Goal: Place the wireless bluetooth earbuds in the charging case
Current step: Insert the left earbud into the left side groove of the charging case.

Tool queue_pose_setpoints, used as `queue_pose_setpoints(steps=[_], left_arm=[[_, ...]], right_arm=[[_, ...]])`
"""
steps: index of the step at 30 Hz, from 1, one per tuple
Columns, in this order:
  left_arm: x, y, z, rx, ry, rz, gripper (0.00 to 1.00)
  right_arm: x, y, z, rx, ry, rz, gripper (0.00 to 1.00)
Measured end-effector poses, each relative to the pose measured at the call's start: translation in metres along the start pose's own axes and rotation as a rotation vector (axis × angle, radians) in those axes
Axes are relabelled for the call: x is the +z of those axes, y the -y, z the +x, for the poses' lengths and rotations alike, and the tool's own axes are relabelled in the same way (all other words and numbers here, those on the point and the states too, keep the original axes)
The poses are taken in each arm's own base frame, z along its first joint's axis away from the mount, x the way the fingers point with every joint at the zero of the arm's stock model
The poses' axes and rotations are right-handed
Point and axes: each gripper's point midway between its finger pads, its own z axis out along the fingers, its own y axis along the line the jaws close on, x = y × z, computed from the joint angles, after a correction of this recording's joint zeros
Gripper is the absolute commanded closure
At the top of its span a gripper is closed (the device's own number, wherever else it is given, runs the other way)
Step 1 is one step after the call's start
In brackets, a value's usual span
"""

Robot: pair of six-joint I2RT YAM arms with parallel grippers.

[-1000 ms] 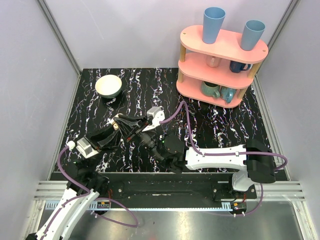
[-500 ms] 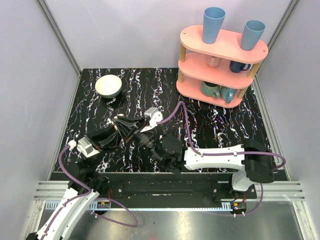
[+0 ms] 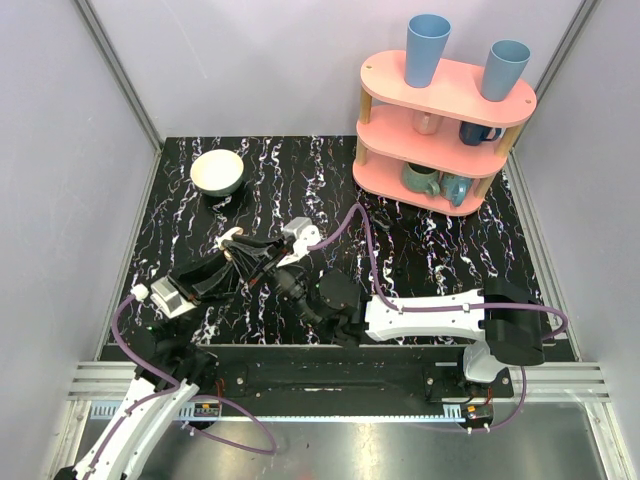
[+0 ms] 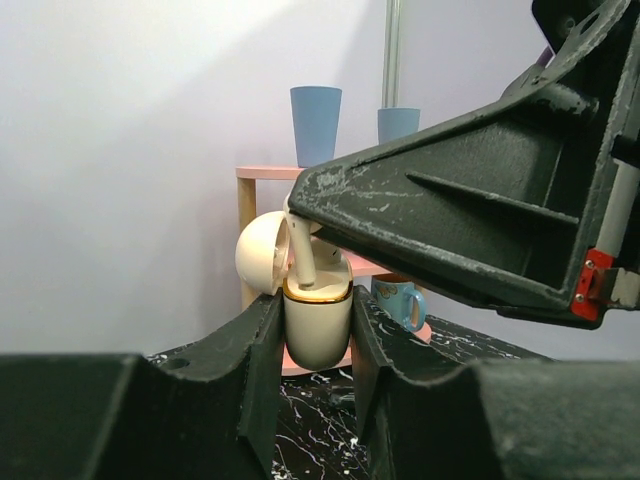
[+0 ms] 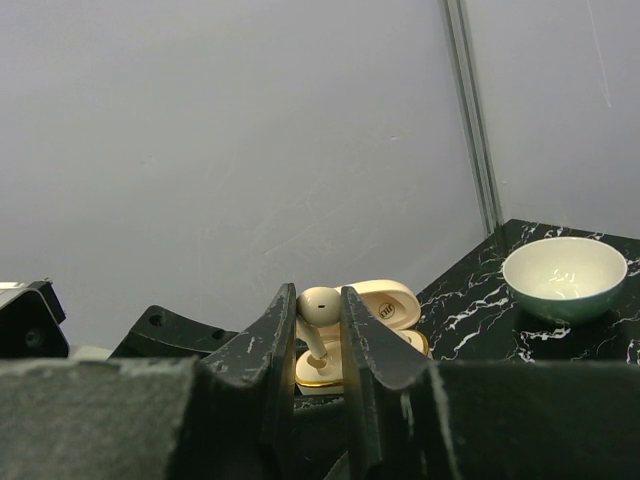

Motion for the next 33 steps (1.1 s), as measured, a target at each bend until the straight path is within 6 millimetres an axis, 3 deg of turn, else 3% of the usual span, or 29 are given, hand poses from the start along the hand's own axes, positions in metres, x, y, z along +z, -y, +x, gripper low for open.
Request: queue_pose_setpoints(steps=[20, 33], left_arm=[[-0.0006, -0.0029, -0.0058, -0.011, 0.027, -0.022, 1.00], [-0.0006, -0.0038, -0.0066, -0.019, 0.032, -0.029, 1.00]], right_arm=[[-0.0011, -0.0039, 0.0059, 0.003, -0.004, -0.007, 0.88], [-0.0013, -0.0043, 0.0061, -0.001, -0.005, -0.009, 0.80]])
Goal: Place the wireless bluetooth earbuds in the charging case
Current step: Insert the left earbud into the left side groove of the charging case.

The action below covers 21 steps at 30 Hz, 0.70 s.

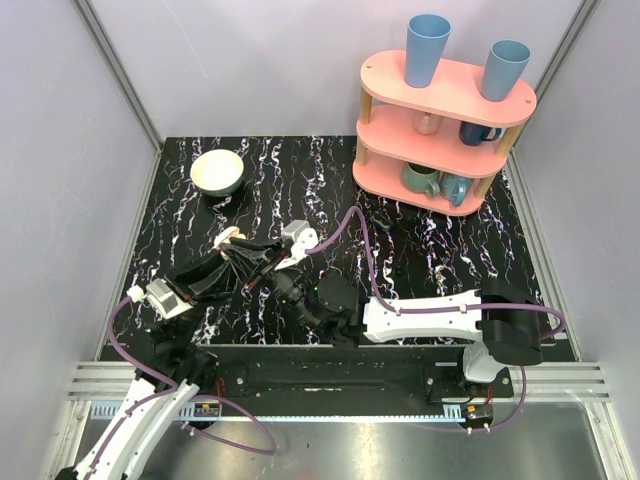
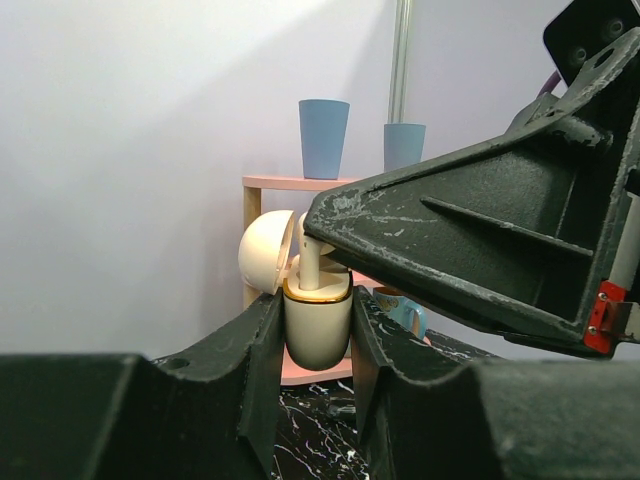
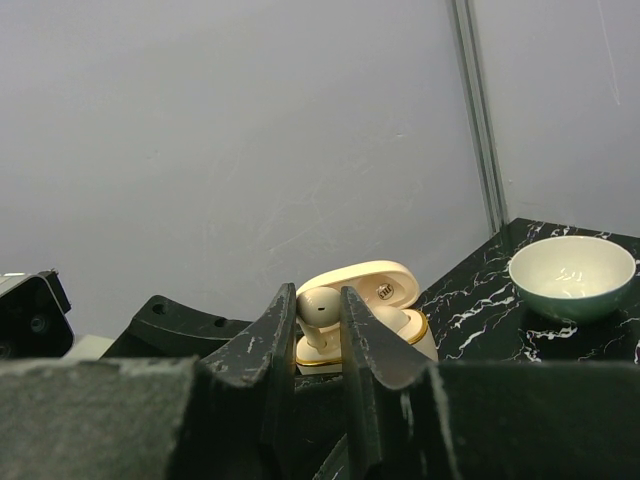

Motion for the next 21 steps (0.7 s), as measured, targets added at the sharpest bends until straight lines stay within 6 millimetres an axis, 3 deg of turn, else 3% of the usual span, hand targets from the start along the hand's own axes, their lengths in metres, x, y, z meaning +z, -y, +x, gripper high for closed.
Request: queue_pose_setpoints(steps=[5, 21], left_arm=[[0.0000, -0.0002, 0.0001, 0.000, 0.000, -0.001, 1.00], [-0.0003, -0.0023, 0.0013, 0.000, -0.005, -0.012, 1.00]], right_arm=[[-0.0001, -0.0002, 0.0000, -0.004, 0.000, -0.001, 0.65], [-0.0018, -0.0028, -0.0011, -0.033, 0.002, -0.010, 0.49]])
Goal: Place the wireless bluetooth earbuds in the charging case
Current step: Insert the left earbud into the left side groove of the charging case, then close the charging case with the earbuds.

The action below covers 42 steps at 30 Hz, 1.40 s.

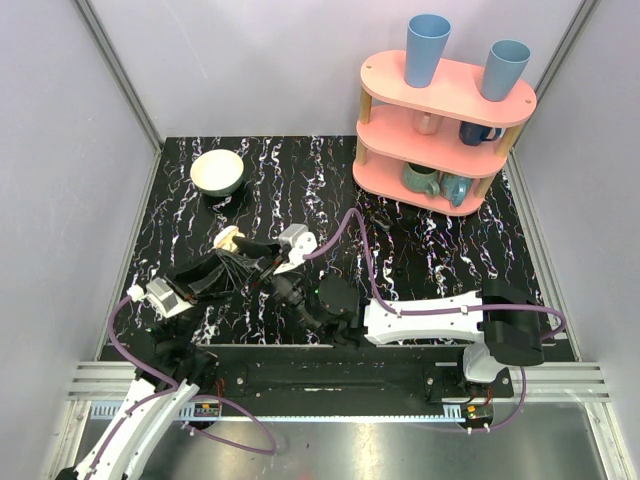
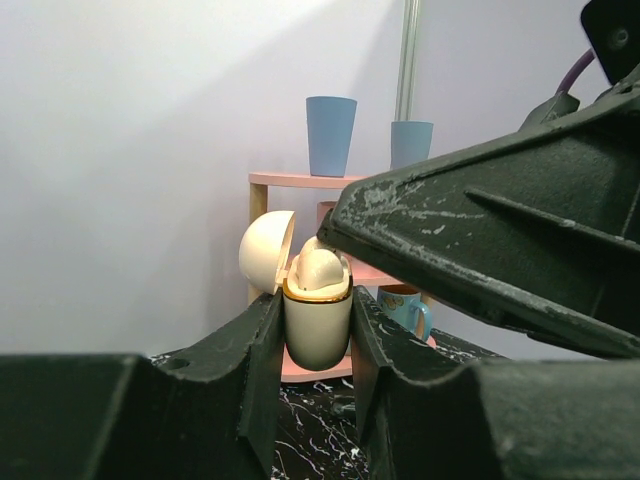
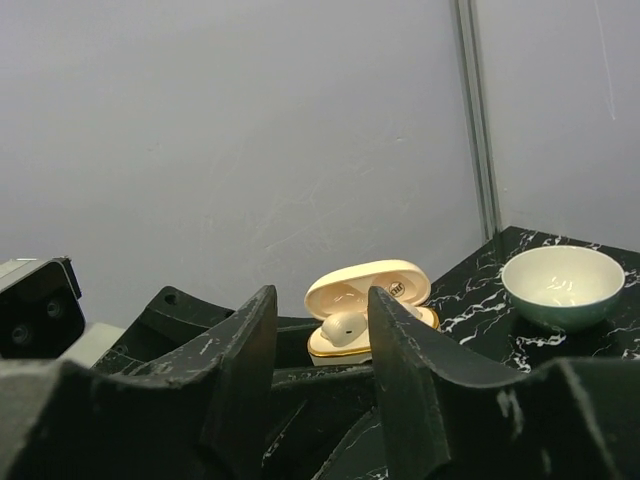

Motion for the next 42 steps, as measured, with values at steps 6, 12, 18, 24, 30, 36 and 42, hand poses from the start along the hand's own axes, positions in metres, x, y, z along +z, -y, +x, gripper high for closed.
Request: queue_pose_setpoints(steps=[6, 12, 18, 24, 30, 36, 42], left_arm=[[-0.001, 0.000, 0.000, 0.010, 0.000, 0.000, 1.00], [-0.002, -0.001, 0.004, 0.023, -0.020, -0.002, 1.00], [-0.002, 0.002, 0.007, 0.028, -0.030, 0.022, 1.00], [-0.003, 0.012, 0.008, 0.026, -0.039, 0.076, 1.00], [-0.002, 0.019, 0.012, 0.023, -0.052, 0.118, 1.00], [0.002, 0.022, 0.029, 0.004, -0.110, 0.148, 1.00], [0.004, 0.026, 0.033, -0.002, -0.125, 0.172, 1.00]], right_arm=[[-0.003, -0.005, -0.020, -0.045, 0.015, -0.041, 0.41], [-0.016, -0.009, -0.090, -0.031, 0.086, -0.081, 0.35], [-0.026, 0.013, -0.107, -0.038, 0.054, 0.024, 0.33], [-0.045, 0.052, -0.068, -0.063, -0.138, 0.216, 0.32], [-0.070, 0.078, -0.082, 0.015, -0.186, 0.329, 0.24], [-0.087, 0.099, -0.101, 0.089, -0.176, 0.400, 0.18], [-0.105, 0.122, -0.100, 0.102, -0.198, 0.468, 0.11]])
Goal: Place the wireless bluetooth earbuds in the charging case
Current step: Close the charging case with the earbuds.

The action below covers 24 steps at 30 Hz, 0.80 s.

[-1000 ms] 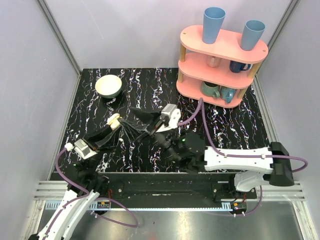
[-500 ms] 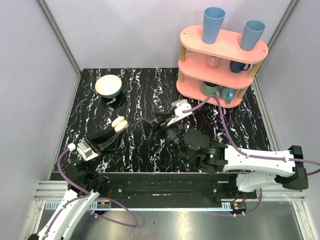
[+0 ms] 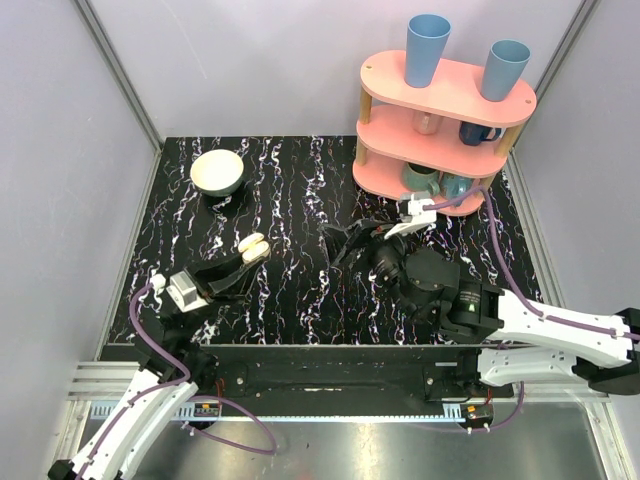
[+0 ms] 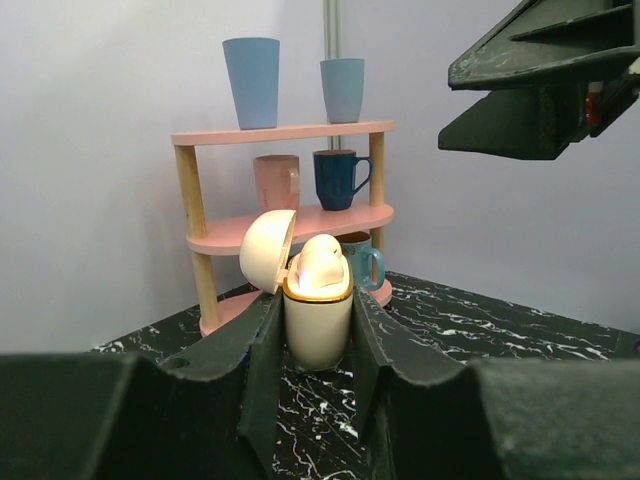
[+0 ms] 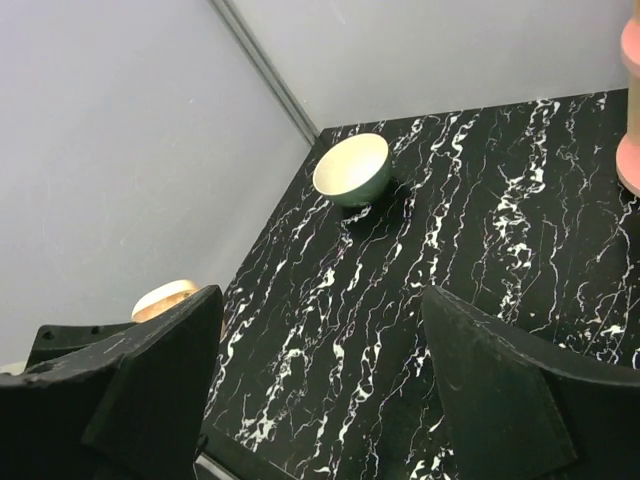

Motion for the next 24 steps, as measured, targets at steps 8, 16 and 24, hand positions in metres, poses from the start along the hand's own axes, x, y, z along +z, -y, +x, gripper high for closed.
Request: queue_pose_setpoints(steps=[8, 16, 24], left_arm=[[0.000, 0.004, -0.007, 0.005, 0.023, 0.018, 1.00], [0.001, 0.020, -0.006, 0.006, -0.008, 0.114, 1.00], [0.001, 0.035, -0.007, 0.001, -0.026, 0.201, 1.00]], right_arm=[[0.020, 0.015, -0.013, -0.035, -0.002, 0.057, 0.08], [0.065, 0.007, 0.000, -0.063, -0.115, 0.030, 0.07], [0.075, -0.006, 0.035, -0.103, -0.239, -0.034, 0.06]])
